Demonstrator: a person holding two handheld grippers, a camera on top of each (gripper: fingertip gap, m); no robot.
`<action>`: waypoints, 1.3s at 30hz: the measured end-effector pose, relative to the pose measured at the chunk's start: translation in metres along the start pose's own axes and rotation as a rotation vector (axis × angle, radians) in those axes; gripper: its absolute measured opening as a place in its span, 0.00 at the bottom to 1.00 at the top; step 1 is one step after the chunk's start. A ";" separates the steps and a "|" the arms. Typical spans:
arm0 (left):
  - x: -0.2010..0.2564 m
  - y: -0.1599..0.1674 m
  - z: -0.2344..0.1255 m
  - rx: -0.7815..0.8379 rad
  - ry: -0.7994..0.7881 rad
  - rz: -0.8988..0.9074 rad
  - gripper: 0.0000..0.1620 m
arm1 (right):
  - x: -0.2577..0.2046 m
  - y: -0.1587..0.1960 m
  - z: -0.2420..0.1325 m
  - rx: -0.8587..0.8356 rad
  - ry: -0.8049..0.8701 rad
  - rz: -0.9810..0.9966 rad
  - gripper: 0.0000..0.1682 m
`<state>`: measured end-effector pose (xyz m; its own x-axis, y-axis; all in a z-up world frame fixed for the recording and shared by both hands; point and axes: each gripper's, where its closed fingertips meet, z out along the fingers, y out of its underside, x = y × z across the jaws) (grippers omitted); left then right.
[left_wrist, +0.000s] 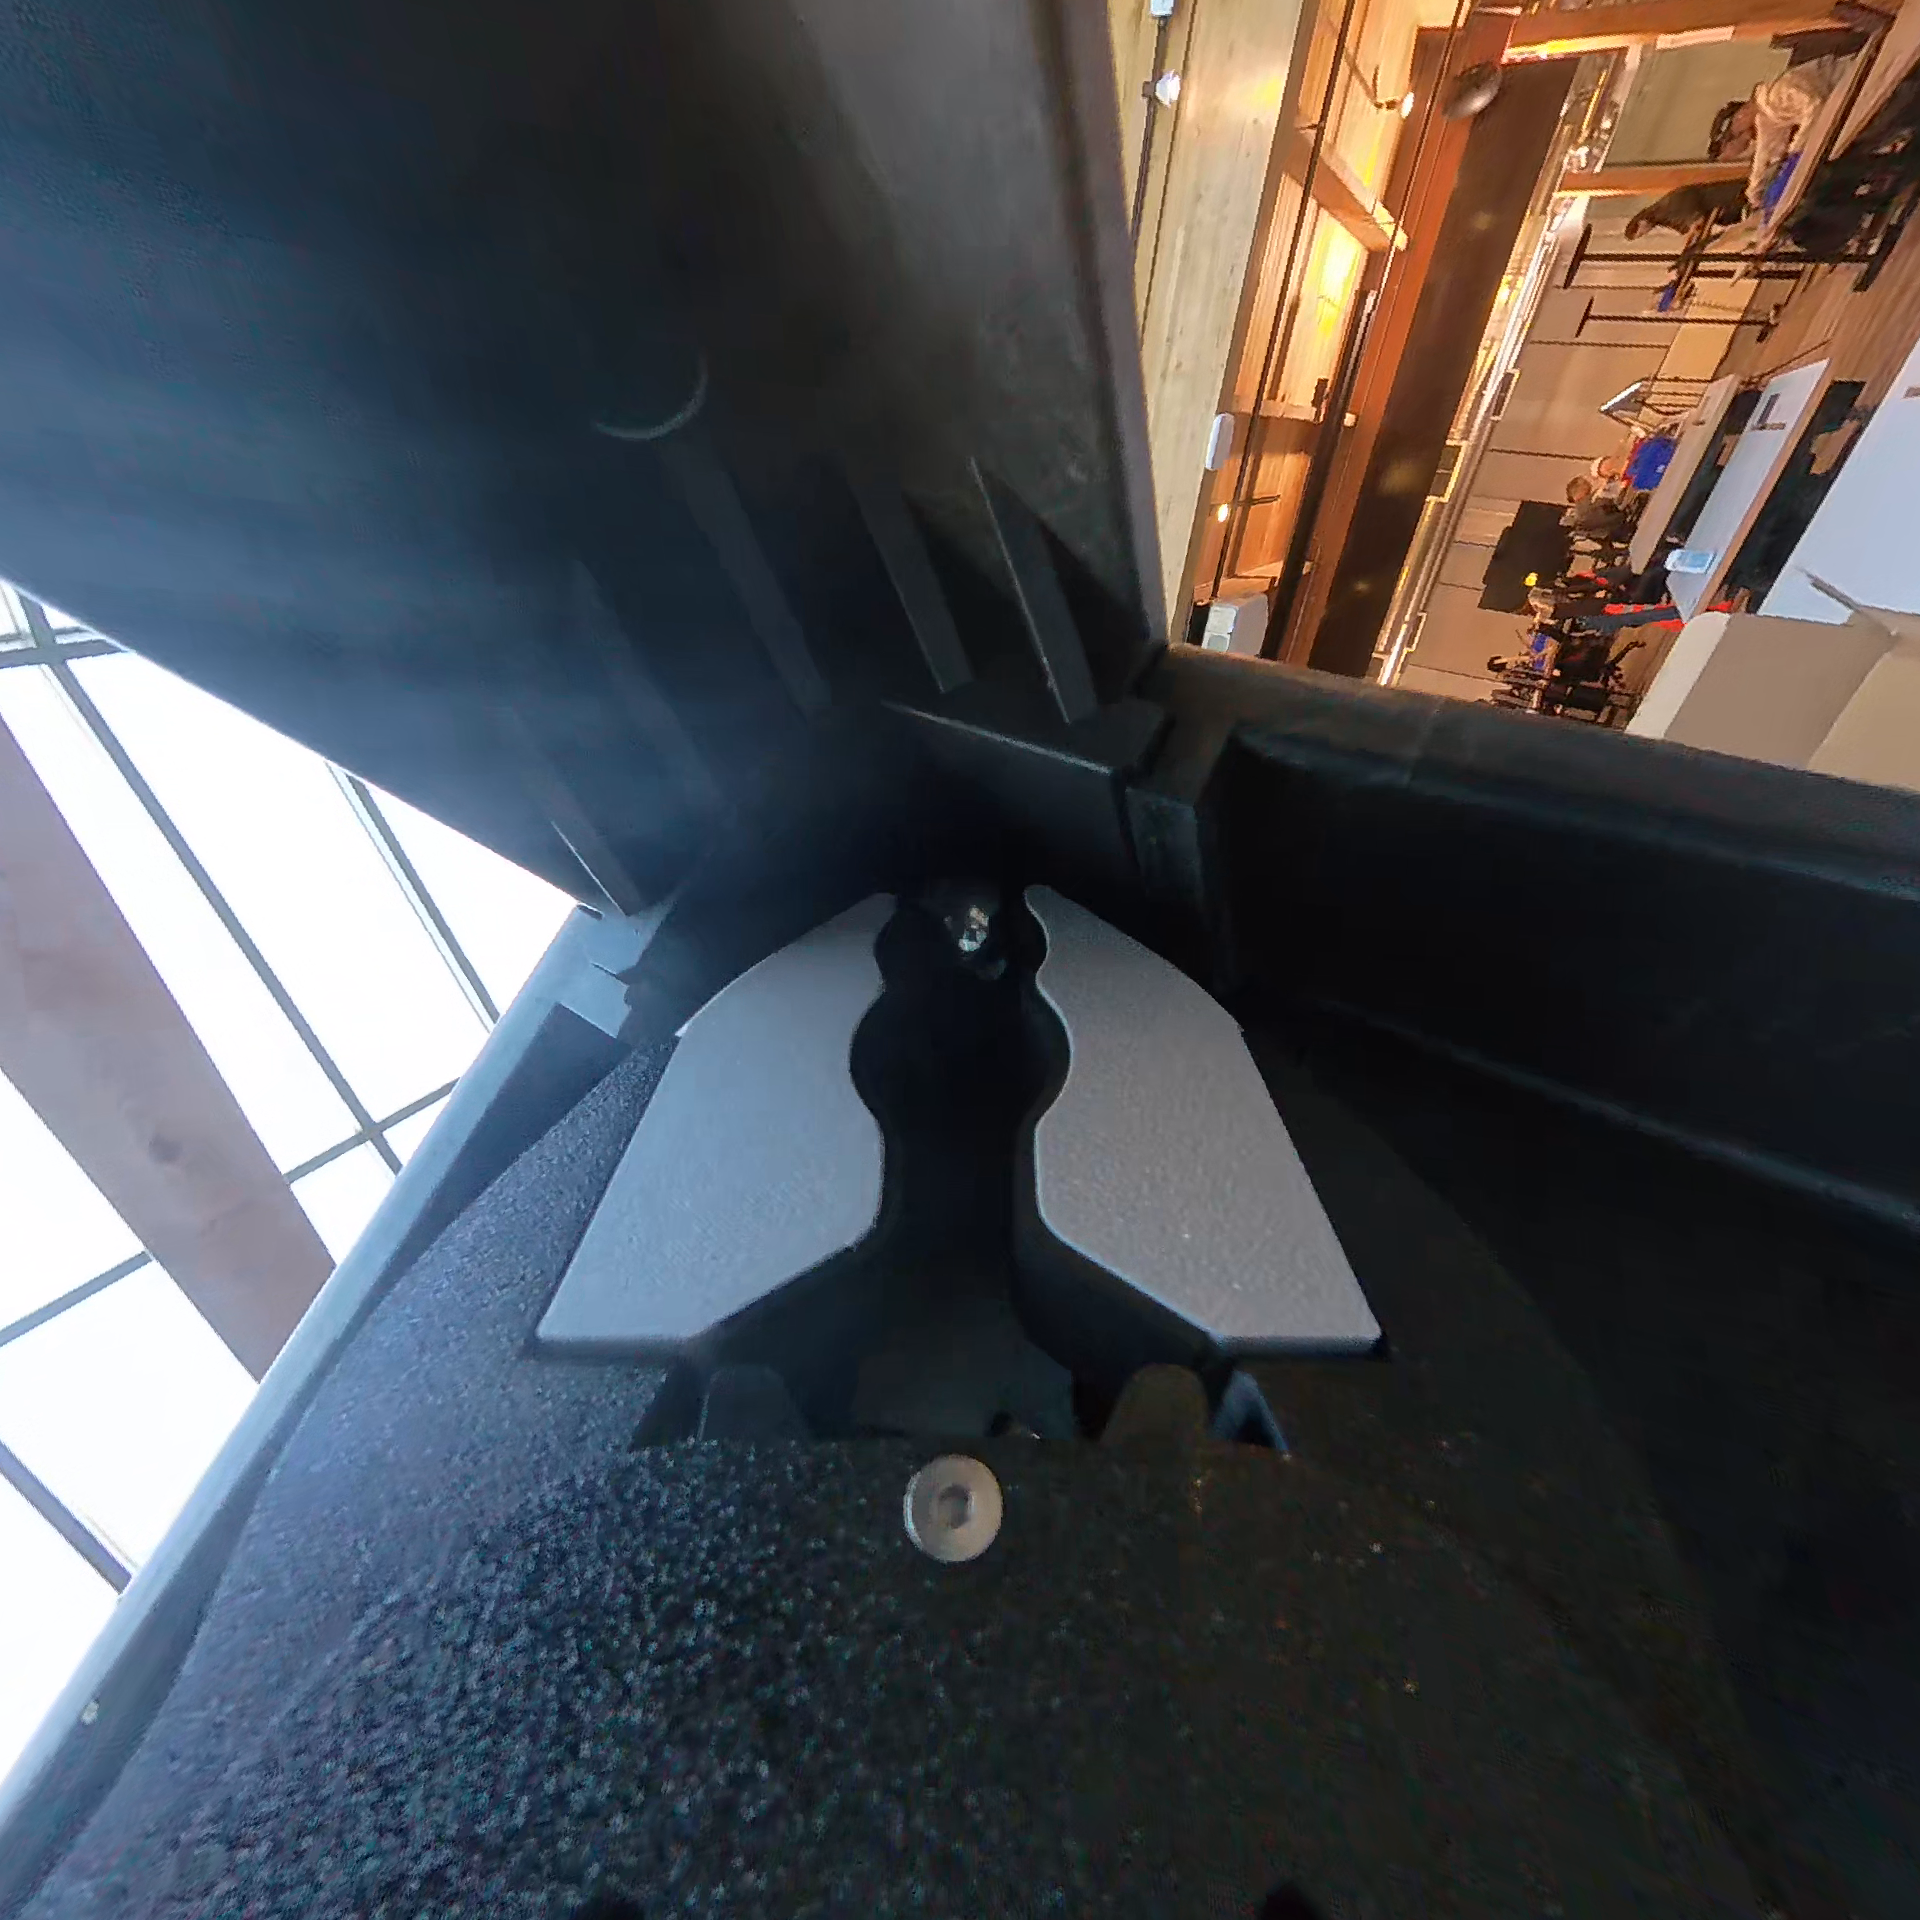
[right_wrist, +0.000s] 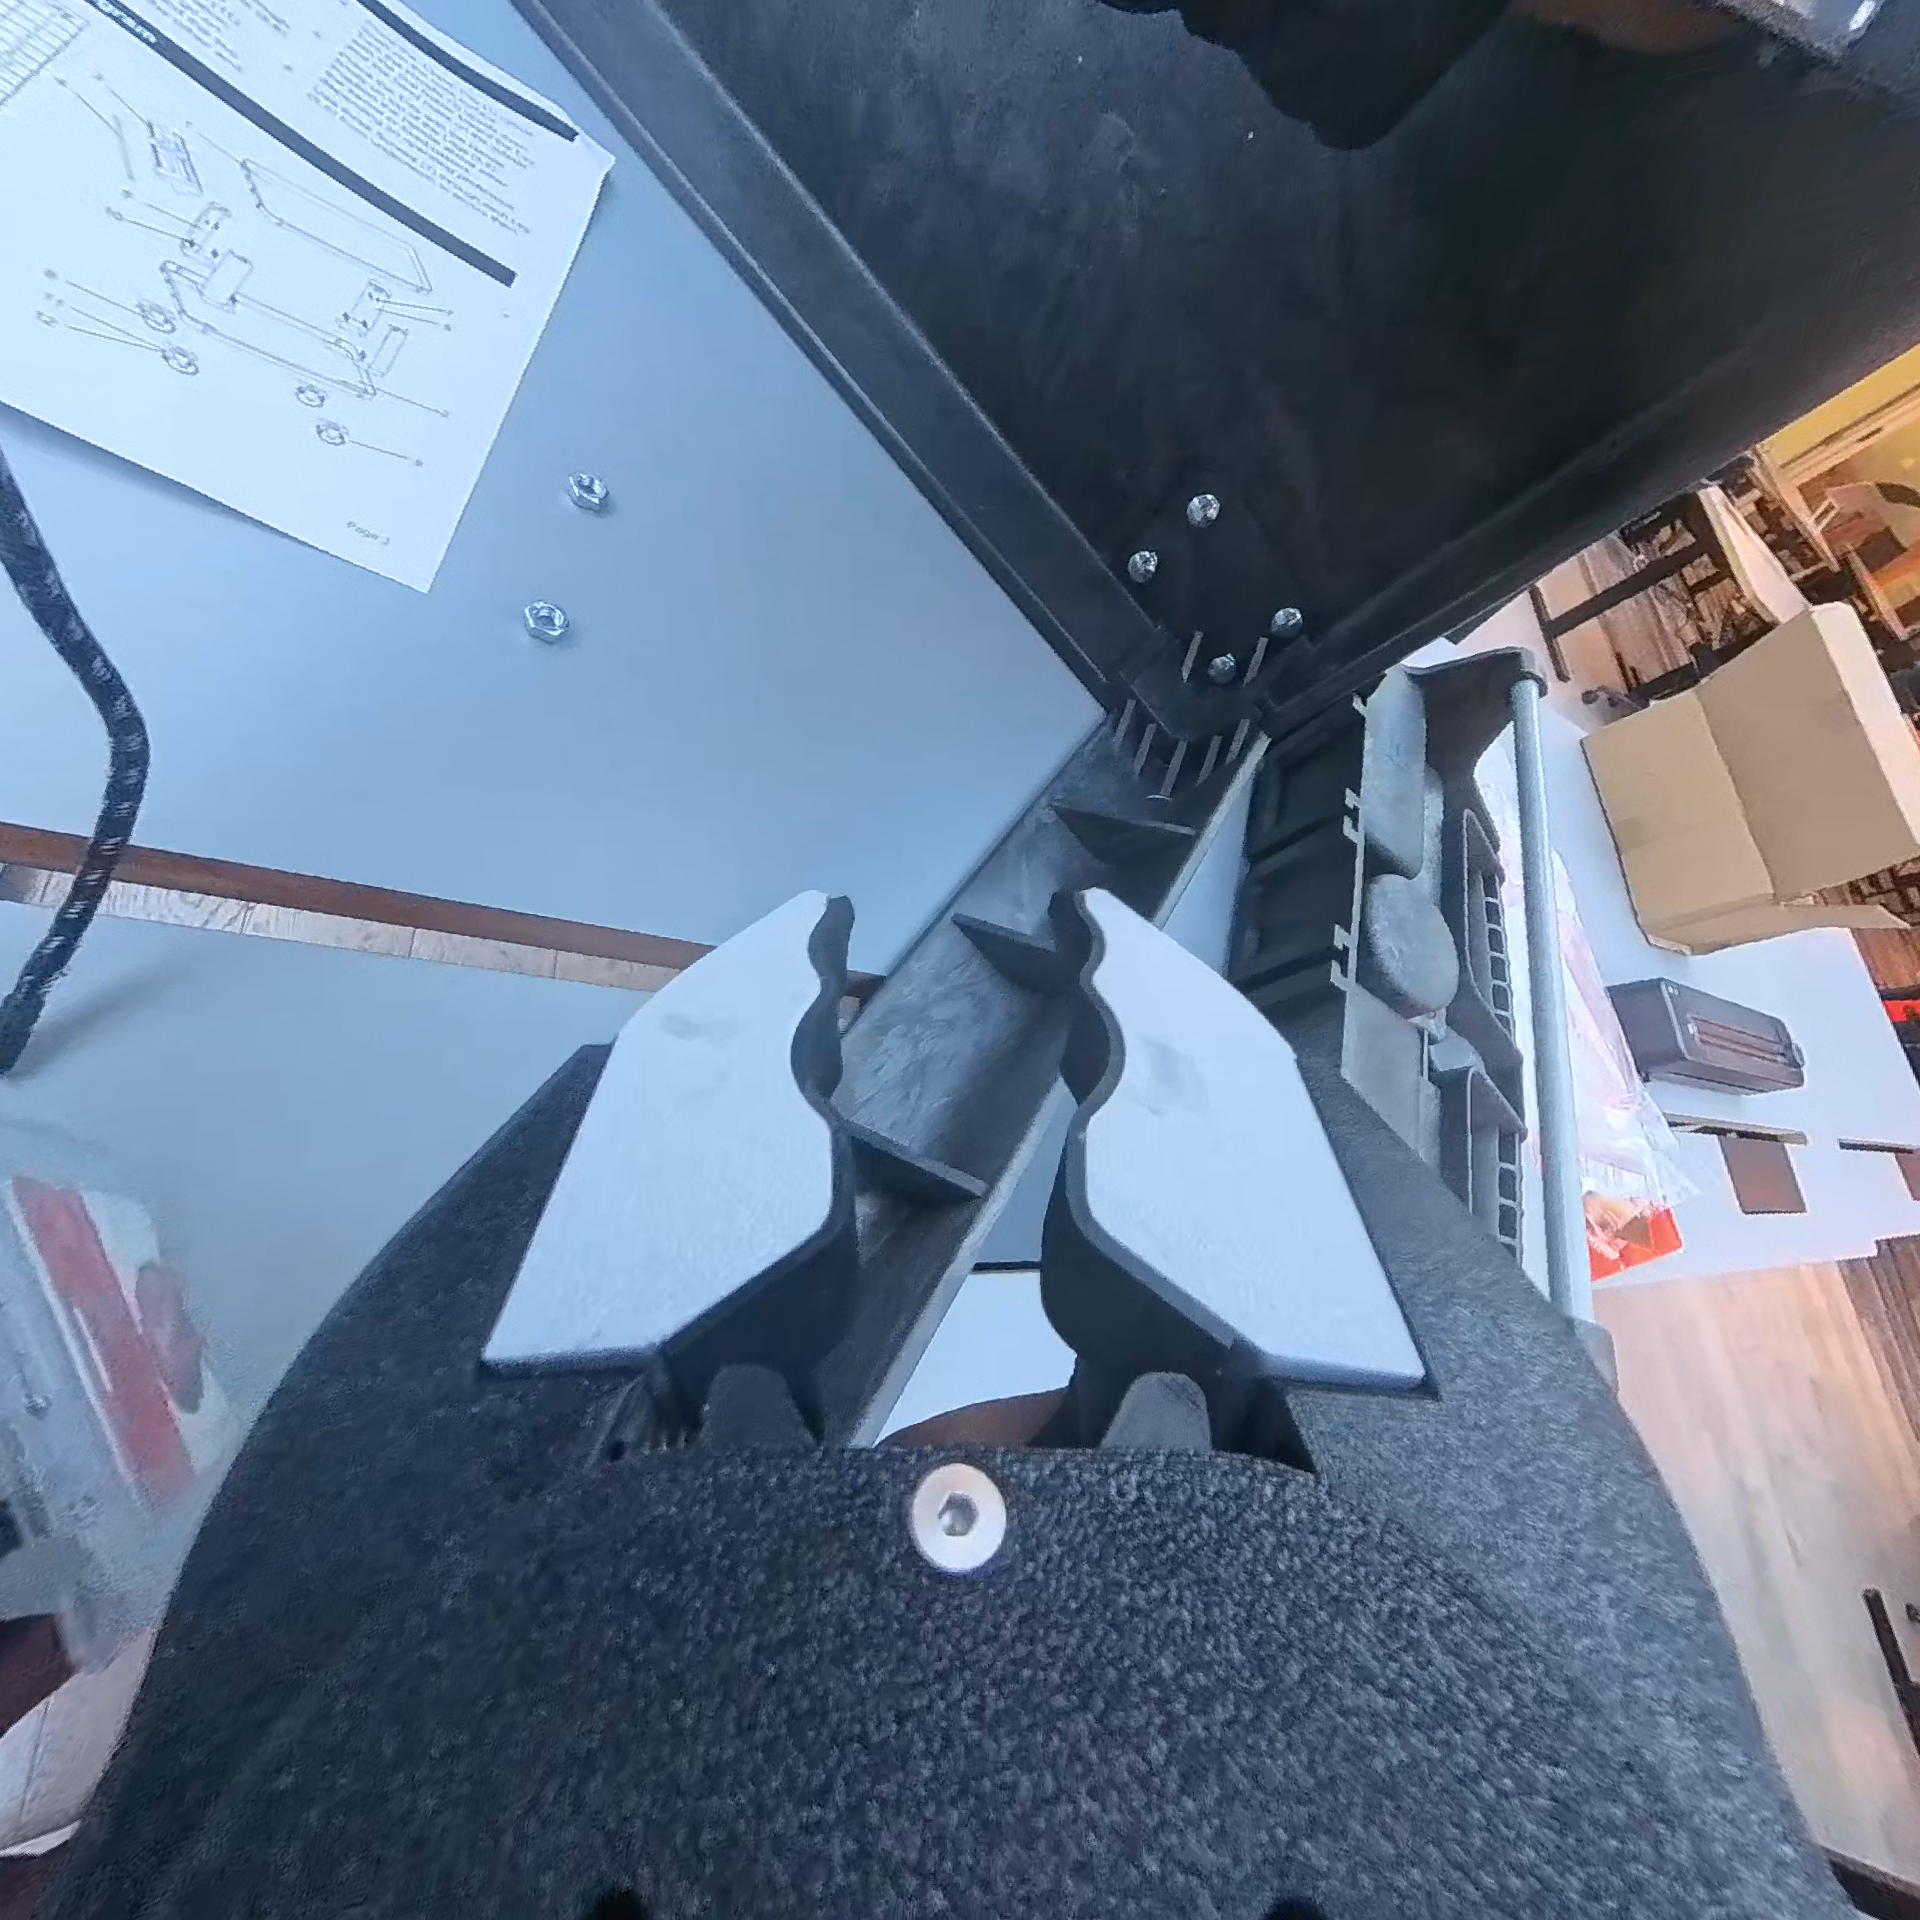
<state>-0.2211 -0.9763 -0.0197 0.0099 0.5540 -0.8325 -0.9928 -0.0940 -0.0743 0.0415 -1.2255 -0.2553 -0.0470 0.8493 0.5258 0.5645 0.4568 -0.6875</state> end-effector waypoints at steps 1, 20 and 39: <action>0.000 0.001 0.000 -0.003 0.000 -0.003 0.12 | -0.001 0.000 0.000 -0.001 -0.001 0.001 0.25; 0.000 -0.007 -0.031 0.034 0.023 -0.177 0.00 | -0.008 0.006 -0.003 -0.008 -0.023 0.014 0.25; -0.004 -0.015 -0.003 -0.013 0.055 -0.204 0.01 | -0.020 0.006 -0.008 -0.007 -0.044 0.016 0.25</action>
<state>-0.2062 -0.9797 -0.0175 0.2171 0.5169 -0.8280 -0.9680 0.0049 -0.2508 0.0524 -1.2415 -0.2662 -0.0741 0.8677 0.4915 0.5712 0.4410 -0.6923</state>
